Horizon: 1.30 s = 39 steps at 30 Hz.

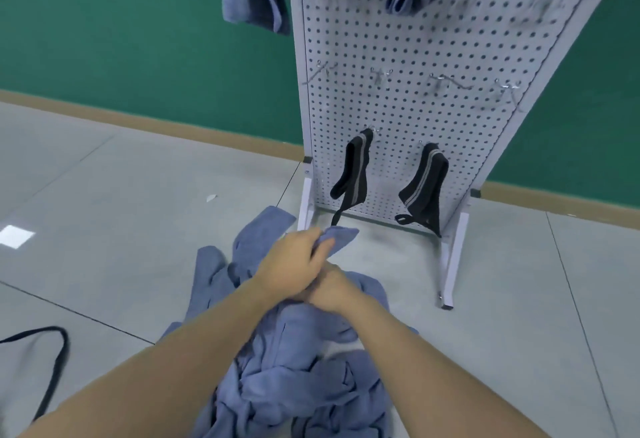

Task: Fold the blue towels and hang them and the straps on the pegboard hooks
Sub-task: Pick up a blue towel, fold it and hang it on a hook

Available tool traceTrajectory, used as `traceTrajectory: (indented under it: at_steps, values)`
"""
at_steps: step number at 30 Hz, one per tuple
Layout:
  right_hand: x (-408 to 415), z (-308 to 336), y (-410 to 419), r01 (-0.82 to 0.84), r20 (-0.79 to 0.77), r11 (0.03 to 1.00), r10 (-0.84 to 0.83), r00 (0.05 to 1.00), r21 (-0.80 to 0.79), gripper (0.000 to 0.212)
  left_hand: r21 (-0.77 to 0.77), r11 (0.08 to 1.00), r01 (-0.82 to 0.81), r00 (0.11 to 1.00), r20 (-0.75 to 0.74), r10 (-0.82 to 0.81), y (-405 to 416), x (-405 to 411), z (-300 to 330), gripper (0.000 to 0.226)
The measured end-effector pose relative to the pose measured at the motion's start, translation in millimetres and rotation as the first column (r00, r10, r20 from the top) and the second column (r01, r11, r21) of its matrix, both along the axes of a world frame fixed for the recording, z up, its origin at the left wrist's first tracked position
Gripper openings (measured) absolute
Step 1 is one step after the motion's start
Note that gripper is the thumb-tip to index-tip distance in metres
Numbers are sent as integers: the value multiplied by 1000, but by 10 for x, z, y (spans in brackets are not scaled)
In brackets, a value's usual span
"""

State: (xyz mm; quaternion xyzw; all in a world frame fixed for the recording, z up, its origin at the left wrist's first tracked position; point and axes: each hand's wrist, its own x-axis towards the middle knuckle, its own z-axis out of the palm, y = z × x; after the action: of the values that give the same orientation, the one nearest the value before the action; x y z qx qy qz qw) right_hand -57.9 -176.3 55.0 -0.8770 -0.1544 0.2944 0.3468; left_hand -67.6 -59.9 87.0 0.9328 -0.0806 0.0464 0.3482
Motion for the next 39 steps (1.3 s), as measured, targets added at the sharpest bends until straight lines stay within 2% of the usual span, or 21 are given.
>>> traceTrajectory:
  at_steps: [4,8,10,12,13,14,16,18,20,21,23,25,26,28,29,31,33,35,39]
  values:
    - [88,551,218,203,69,950,-225,972,237,13,-83,996,18,980,198,-1,-128,66,883,43]
    - [-33,1331,290,403,58,726,-518,853,556,29,-151,988,2,953,300,44,-41,52,1727,29]
    - [-191,1823,280,444,48,583,-640,767,681,19,-122,991,-60,976,201,84,17,-28,2104,22]
    - [-342,2302,261,444,-17,400,-728,686,801,18,-45,989,-138,990,27,139,137,-144,2303,39]
    - [-425,2535,224,419,-24,344,-748,663,841,19,-40,991,-131,991,-41,130,180,-254,2377,51]
    - [-502,2764,169,375,-6,315,-758,652,872,17,-103,991,-82,992,-99,72,197,-396,2447,58]
    - [-699,3215,51,278,54,316,-743,667,907,17,-323,945,45,977,-185,-110,165,-741,2592,46]
    - [-880,3571,-41,161,179,399,-688,704,902,9,-478,871,112,945,-220,-242,127,-1036,2693,41]
    - [-977,3805,-108,98,328,568,-598,731,817,23,-537,833,134,936,-206,-284,109,-1223,2718,51]
    - [-1010,3890,-137,81,402,656,-551,732,751,21,-569,811,132,937,-196,-290,109,-1257,2704,54]
    - [-1054,3970,-233,100,492,775,-489,720,624,7,-638,766,84,948,-187,-259,96,-1283,2688,43]
    - [-1064,3909,-396,179,486,849,-444,753,498,15,-677,733,64,956,-169,-239,42,-1276,2688,28]
    - [-1061,3827,-486,215,435,866,-424,794,451,31,-689,721,73,956,-158,-247,7,-1284,2703,26]
    - [-1066,3611,-678,237,250,859,-379,891,455,71,-704,705,89,954,-144,-264,-66,-1274,2727,27]
    - [-1075,3468,-773,246,143,831,-359,922,498,77,-706,703,87,952,-148,-267,-95,-1258,2712,28]
    - [-1133,3169,-873,317,-50,740,-359,932,594,60,-715,697,59,953,-166,-251,-157,-1250,2671,27]
    - [-1208,2942,-817,407,-198,615,-381,903,675,43,-725,687,36,960,-166,-226,-212,-1231,2615,25]
    - [-1240,2831,-687,477,-295,532,-394,871,699,41,-752,659,-13,968,-173,-179,-275,-1197,2580,24]
    - [-1210,2775,-545,484,-323,553,-366,873,678,40,-792,605,-86,981,-173,-88,-289,-1089,2603,27]
